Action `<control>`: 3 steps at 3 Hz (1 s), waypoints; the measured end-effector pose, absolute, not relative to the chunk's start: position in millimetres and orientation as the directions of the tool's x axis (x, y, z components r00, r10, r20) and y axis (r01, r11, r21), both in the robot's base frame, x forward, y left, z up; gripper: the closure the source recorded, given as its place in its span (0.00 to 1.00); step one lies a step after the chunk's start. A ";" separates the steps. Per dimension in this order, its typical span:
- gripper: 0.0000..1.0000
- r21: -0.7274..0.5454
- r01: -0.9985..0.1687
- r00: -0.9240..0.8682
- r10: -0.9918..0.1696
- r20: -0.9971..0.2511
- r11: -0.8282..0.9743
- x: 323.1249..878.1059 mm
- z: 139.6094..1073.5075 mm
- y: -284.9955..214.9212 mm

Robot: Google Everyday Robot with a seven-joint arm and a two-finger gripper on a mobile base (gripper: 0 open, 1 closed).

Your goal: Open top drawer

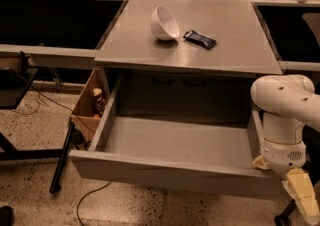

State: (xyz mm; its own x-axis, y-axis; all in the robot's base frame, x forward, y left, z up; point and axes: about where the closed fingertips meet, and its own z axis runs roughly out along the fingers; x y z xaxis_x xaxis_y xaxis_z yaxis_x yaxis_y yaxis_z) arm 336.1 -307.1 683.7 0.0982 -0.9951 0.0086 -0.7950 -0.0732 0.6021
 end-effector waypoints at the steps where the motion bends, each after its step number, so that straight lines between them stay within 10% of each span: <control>1: 0.00 0.602 -0.795 0.098 -0.995 0.009 -0.073 336.2 684.3 -306.5; 3: 0.00 0.613 -0.787 0.105 -0.994 0.011 -0.076 332.4 684.2 -307.1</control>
Offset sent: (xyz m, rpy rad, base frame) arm -0.1651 -0.0444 -0.0138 -0.1309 0.6030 0.1090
